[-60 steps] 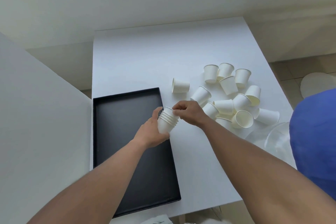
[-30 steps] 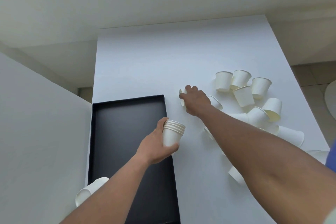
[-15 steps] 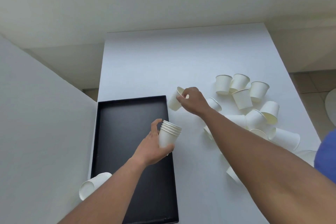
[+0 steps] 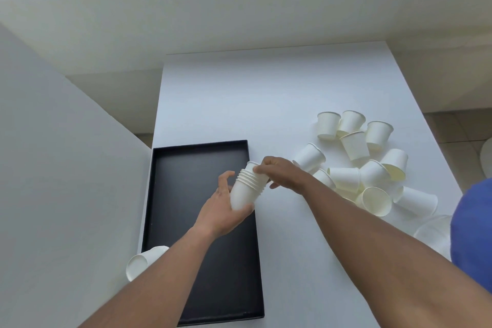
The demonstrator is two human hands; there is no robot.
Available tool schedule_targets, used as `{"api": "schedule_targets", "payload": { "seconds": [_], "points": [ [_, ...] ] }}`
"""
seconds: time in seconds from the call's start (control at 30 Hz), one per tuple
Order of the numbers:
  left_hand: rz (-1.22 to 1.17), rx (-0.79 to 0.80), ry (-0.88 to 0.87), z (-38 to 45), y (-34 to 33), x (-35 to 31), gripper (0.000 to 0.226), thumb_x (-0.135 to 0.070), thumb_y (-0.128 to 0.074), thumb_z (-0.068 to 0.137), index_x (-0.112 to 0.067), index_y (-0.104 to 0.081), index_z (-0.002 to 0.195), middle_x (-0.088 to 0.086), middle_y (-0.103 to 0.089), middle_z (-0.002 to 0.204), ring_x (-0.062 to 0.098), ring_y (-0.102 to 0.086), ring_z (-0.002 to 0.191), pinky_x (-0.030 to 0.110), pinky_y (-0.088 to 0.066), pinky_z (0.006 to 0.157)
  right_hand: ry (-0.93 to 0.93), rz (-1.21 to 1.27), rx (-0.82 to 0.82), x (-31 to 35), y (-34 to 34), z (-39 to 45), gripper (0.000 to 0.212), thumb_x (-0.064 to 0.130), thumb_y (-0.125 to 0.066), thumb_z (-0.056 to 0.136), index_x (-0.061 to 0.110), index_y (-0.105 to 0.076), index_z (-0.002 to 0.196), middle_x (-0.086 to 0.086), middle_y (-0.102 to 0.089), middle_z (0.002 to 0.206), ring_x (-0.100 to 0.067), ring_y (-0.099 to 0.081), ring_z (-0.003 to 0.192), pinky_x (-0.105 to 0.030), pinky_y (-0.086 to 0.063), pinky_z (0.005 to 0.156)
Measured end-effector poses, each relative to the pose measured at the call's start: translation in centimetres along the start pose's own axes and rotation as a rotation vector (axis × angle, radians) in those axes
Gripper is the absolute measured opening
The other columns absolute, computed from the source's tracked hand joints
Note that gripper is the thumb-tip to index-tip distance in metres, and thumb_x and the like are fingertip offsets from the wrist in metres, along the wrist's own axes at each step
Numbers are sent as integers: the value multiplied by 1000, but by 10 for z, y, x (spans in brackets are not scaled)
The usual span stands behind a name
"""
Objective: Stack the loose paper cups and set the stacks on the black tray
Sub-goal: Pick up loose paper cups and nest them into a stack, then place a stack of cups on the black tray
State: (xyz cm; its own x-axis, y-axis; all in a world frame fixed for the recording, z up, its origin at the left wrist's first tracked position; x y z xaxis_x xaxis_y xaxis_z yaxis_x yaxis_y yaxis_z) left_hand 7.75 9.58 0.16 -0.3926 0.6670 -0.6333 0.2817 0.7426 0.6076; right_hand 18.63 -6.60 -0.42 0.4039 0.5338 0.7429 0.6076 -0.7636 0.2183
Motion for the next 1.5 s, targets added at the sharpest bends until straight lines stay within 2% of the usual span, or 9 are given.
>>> {"api": "schedule_targets", "payload": {
  "seconds": [0.27,0.43,0.57,0.63,0.83,1.0,1.17,1.37,1.5],
  "points": [
    [37,-121,43,-3,2,6,74,-59,-65,79,-36,-26,138,-15,-56,114,12,-64,87,37,-57,73,-99,18,31,-18,-28,-8,42,46,-36,100,11,-48,119,-8,-61,105,-21,-65,85,-36,-58,80],
    [76,-224,57,-7,10,8,52,-60,-64,73,-40,-37,113,-17,-55,107,8,-62,79,29,-48,59,-105,107,59,-18,-42,-10,39,40,-35,101,11,-51,121,-11,-62,108,-24,-66,87,-42,-58,88],
    [115,-286,61,-8,14,15,52,-57,-66,72,-37,-43,114,-18,-53,108,10,-60,80,26,-41,57,-72,136,81,-22,-49,-9,36,26,-39,98,1,-58,116,-16,-58,97,-26,-60,80,-36,-53,81],
    [147,-299,81,-6,14,19,52,-55,-66,73,-35,-45,117,-16,-51,110,14,-59,81,28,-41,61,-79,108,-8,-26,-47,-7,36,20,-41,94,-7,-55,114,-26,-58,102,-23,-60,74,-34,-54,76],
    [224,-281,153,-1,6,28,50,-51,-65,77,-33,-47,119,-13,-48,111,17,-55,82,30,-41,66,47,5,-452,-40,-16,-6,21,16,-53,89,17,-65,106,4,-64,103,-19,-67,95,-32,-52,85],
    [361,-326,98,5,-1,16,49,-55,-62,79,-29,-50,120,-9,-54,110,17,-55,93,31,-43,68,62,-185,-777,-38,21,-7,24,15,-54,87,15,-60,111,-1,-55,118,-25,-60,96,-32,-44,82],
    [549,-357,30,11,-7,11,52,-58,-59,80,-28,-51,122,-7,-58,112,18,-50,102,31,-42,80,-54,-275,-840,-50,52,-4,34,17,-53,88,13,-51,122,-1,-40,137,-29,-61,98,-32,-39,81],
    [495,-369,-3,18,3,4,92,-86,-54,68,-27,-44,139,-8,-59,127,18,-51,120,37,-43,95,-157,-295,-758,-59,67,5,45,18,-50,89,14,-45,134,-1,-33,148,-29,-57,113,-32,-38,87],
    [426,-405,-75,29,8,-14,83,-79,-52,77,-25,-45,140,-7,-59,129,17,-51,122,37,-41,97,-213,-330,-701,-61,71,11,39,17,-47,91,11,-49,129,-6,-41,139,-28,-54,116,-30,-35,83]
  ]
}}
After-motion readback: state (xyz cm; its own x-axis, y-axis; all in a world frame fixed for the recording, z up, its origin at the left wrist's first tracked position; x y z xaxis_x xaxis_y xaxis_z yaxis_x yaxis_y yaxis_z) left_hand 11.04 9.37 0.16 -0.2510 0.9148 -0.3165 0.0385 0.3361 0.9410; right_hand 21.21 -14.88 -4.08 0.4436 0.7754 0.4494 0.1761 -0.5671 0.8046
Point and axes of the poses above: each hand's wrist, its own z-axis towards the middle knuckle, its own y-axis out of the back of the hand, x = y × z, the point moved 3 cm from there along z, towards the middle knuckle
